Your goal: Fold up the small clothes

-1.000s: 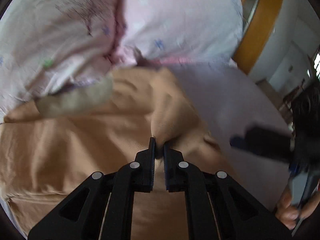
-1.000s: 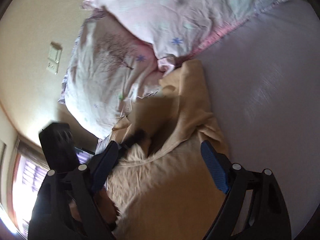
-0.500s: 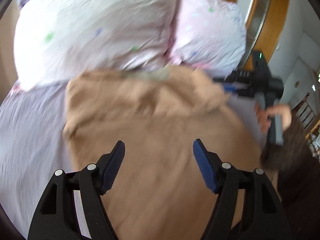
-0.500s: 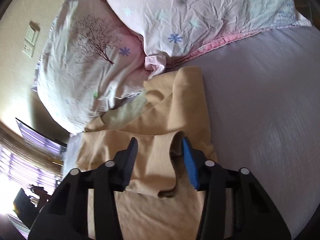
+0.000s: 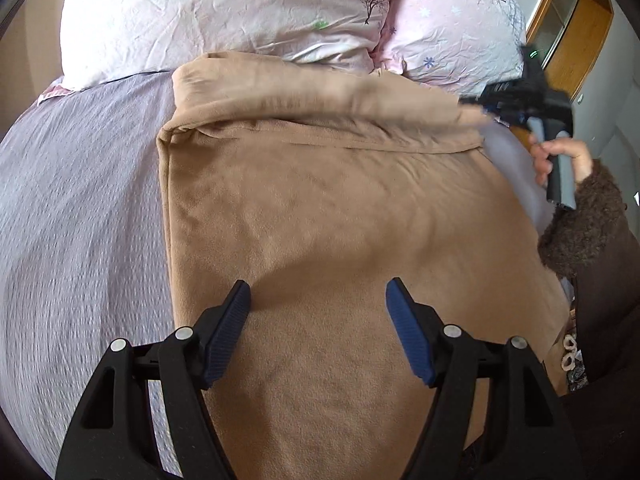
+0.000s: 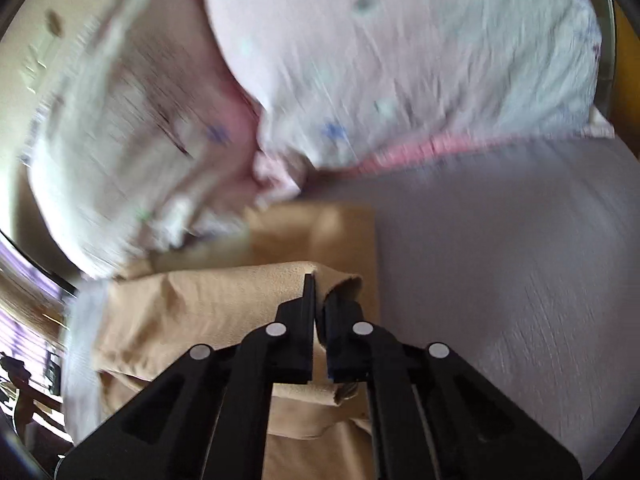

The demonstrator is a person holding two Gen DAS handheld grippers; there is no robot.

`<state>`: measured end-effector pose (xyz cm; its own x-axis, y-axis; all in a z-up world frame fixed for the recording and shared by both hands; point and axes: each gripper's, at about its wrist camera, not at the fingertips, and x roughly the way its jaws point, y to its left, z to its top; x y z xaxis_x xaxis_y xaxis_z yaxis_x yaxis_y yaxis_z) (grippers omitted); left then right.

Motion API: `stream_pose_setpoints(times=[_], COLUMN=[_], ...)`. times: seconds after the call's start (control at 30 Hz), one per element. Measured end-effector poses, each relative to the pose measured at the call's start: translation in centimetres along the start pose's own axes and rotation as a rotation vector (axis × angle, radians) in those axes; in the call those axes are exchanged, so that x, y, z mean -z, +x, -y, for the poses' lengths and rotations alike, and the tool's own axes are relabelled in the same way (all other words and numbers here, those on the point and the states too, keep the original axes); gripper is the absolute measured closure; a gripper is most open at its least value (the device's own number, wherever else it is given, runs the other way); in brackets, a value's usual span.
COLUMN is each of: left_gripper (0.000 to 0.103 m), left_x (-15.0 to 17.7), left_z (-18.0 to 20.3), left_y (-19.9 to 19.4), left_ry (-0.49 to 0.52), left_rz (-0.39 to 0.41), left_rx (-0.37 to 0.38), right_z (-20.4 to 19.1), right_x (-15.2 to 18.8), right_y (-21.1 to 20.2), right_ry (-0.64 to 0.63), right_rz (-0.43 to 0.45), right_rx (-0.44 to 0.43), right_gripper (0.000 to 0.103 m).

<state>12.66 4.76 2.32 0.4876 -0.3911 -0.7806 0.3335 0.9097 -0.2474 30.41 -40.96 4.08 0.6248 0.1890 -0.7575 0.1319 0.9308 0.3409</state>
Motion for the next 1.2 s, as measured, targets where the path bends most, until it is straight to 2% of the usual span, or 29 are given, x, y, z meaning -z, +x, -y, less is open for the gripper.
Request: stream_pose_setpoints(times=[0.03, 0.07, 0.1, 0.13, 0.17, 0.23, 0.3, 0.37, 0.43, 0.5, 0.57, 0.63, 0.77, 0.87, 0.9, 0.97, 1.0, 1.03, 1.07, 1.1, 1.13, 1.2], left_gripper=[0.032, 0.032, 0.032, 0.032, 0.032, 0.032, 0.032, 0.032, 0.032, 0.032, 0.032, 0.032, 0.032, 0.032, 0.032, 0.034, 0.038, 0.057, 0.084, 0.094, 0.098, 0.099], left_x=[0.3, 0.7, 1.4, 2.1, 3.2, 4.8, 7.1, 9.4, 11.2, 12.9, 14.1, 14.7, 15.2, 15.1, 14.9, 14.8, 14.6, 14.6, 14.6, 14.6, 14.6, 14.2], left_z=[-0.1, -0.3, -0.5, -0.9, -1.4, -2.4, -3.5, -4.1, -4.5, -4.7, -4.9, -5.0, -5.0, -4.8, -4.8, -4.8, -5.0, -5.1, -5.3, -5.7, -5.9, -6.2], left_y=[-0.5, -1.2, -2.5, -3.6, -5.1, -6.9, -8.7, -9.9, -10.4, -10.6, -10.1, -9.3, -7.7, -6.9, -6.6, -6.3, -6.0, -5.8, -5.6, -5.4, -5.4, -6.2], left_ry=[-0.007, -0.011, -0.017, -0.021, -0.032, -0.056, -0.1, -0.124, -0.138, -0.158, -0.175, -0.191, -0.221, -0.235, -0.241, -0.255, -0.271, -0.285, -0.3, -0.34, -0.36, -0.378], left_rz=[0.007, 0.023, 0.055, 0.08, 0.107, 0.128, 0.131, 0.12, 0.101, 0.076, 0.045, 0.026, -0.006, -0.005, -0.001, 0.004, 0.001, -0.002, -0.011, -0.031, -0.036, -0.032], left_rx=[0.013, 0.027, 0.035, 0.045, 0.068, 0.109, 0.167, 0.191, 0.215, 0.247, 0.248, 0.244, 0.242, 0.249, 0.251, 0.258, 0.276, 0.298, 0.322, 0.36, 0.372, 0.383], right_z=[0.4, 1.2, 1.8, 2.6, 3.1, 4.0, 5.2, 6.3, 7.7, 8.7, 9.8, 10.7, 11.7, 11.9, 11.8, 11.4, 11.2, 11.1, 10.9, 10.7, 10.3, 9.7], right_x=[0.5, 1.3, 1.9, 2.9, 4.4, 7.6, 11.3, 15.5, 20.3, 23.8, 26.1, 27.7, 28.3, 28.7, 28.7, 28.5, 28.6, 28.5, 28.6, 28.5, 28.3, 27.5], right_y=[-0.6, -2.3, -3.6, -5.3, -7.1, -9.9, -12.1, -14.1, -15.9, -16.7, -17.0, -16.8, -14.3, -13.3, -12.9, -12.4, -12.5, -12.5, -12.8, -13.2, -14.0, -15.7], right_ry=[0.018, 0.038, 0.041, 0.039, 0.025, -0.017, -0.066, -0.113, -0.165, -0.188, -0.179, -0.157, -0.112, -0.095, -0.091, -0.094, -0.099, -0.11, -0.13, -0.154, -0.175, -0.207], right_rz=[0.009, 0.041, 0.063, 0.089, 0.098, 0.056, 0.002, -0.045, -0.117, -0.172, -0.219, -0.241, -0.283, -0.298, -0.302, -0.31, -0.315, -0.319, -0.312, -0.302, -0.284, -0.228], right_rx=[-0.003, -0.043, -0.08, -0.128, -0.189, -0.313, -0.41, -0.472, -0.487, -0.443, -0.42, -0.419, -0.428, -0.485, -0.507, -0.533, -0.555, -0.572, -0.582, -0.597, -0.618, -0.655], right_gripper=[0.078, 0.072, 0.053, 0.041, 0.039, 0.039, 0.039, 0.036, 0.026, 0.025, 0.025, 0.025, 0.025, 0.028, 0.034, 0.051, 0.076, 0.098, 0.097, 0.097, 0.097, 0.098])
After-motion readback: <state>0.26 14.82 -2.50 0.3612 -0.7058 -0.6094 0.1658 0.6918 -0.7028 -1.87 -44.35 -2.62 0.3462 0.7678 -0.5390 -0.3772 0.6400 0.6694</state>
